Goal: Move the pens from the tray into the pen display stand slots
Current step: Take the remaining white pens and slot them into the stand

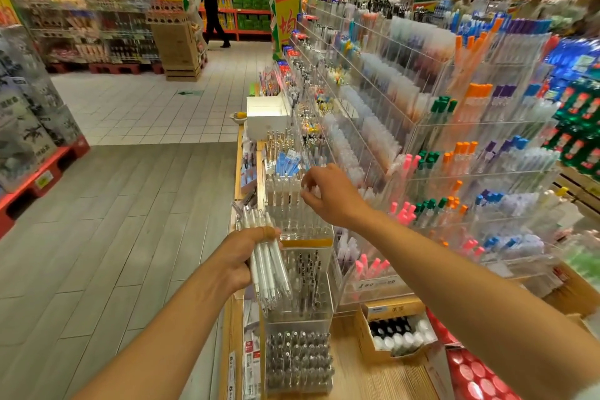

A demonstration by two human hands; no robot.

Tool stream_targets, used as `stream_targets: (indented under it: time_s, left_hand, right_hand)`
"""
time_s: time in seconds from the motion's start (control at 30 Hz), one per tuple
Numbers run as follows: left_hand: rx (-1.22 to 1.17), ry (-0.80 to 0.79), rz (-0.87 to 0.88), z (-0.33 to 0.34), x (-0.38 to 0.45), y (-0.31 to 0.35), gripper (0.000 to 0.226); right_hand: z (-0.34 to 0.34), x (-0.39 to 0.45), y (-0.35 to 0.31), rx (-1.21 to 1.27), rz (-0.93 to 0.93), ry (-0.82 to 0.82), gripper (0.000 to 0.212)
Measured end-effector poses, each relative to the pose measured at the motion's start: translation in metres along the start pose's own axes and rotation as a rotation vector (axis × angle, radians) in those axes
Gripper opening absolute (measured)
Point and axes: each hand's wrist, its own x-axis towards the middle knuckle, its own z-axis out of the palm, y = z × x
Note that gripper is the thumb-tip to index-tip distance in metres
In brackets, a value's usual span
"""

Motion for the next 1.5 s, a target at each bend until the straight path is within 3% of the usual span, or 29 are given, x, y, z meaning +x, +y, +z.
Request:
stream_targets:
  time_s: [0.17, 0.63, 0.73, 0.8, 0.9, 0.97, 1.17, 1.33, 1.5]
  left_hand:
    - [0.027, -0.033, 0.01, -0.002, -0.002, 0.004, 0.011]
    - [0.056, -0.044, 0.045, -0.001, -0.008, 0.01, 0.012]
    - [0.067, -0.042, 0.061, 0.001, -0.009, 0.013, 0.016]
    - [0.068, -0.043, 0.072, 0.003, -0.012, 0.014, 0.013]
    - [0.056, -0.067, 0.075, 0.006, -0.016, 0.014, 0.013]
    - [0.059, -0.082, 0.089, 0.009, -0.019, 0.015, 0.017]
    - [0.135, -0.048, 0.173, 0.013, -0.025, 0.015, 0.015]
    - [0.129, -0.044, 0.196, 0.013, -0.029, 0.014, 0.024]
    - [0.058, -0.041, 0.151, 0.012, -0.03, 0.009, 0.017]
  right_hand:
    - [-0.002, 0.002, 0.0, -0.196, -0.025, -0.01, 0.025]
    - [-0.012, 0.009, -0.022, -0.294, 0.13, -0.111, 0.023]
    - [-0.019, -0.001, -0.027, -0.172, 0.111, -0.001, 0.028]
    - [-0.021, -0.01, -0.035, 0.068, 0.113, 0.037, 0.023]
    - [-0.02, -0.021, -0.048, 0.457, 0.269, -0.198, 0.021]
    - [-0.016, -0.027, -0.052, 0.56, 0.331, -0.315, 0.024]
    - [-0.004, -0.027, -0.063, 0.649, 0.485, -0.251, 0.03]
    - [-0.009, -0.027, -0.064, 0.798, 0.452, -0.274, 0.022]
    - [-0.011, -0.025, -0.067, 0.58, 0.413, -0.294, 0.023]
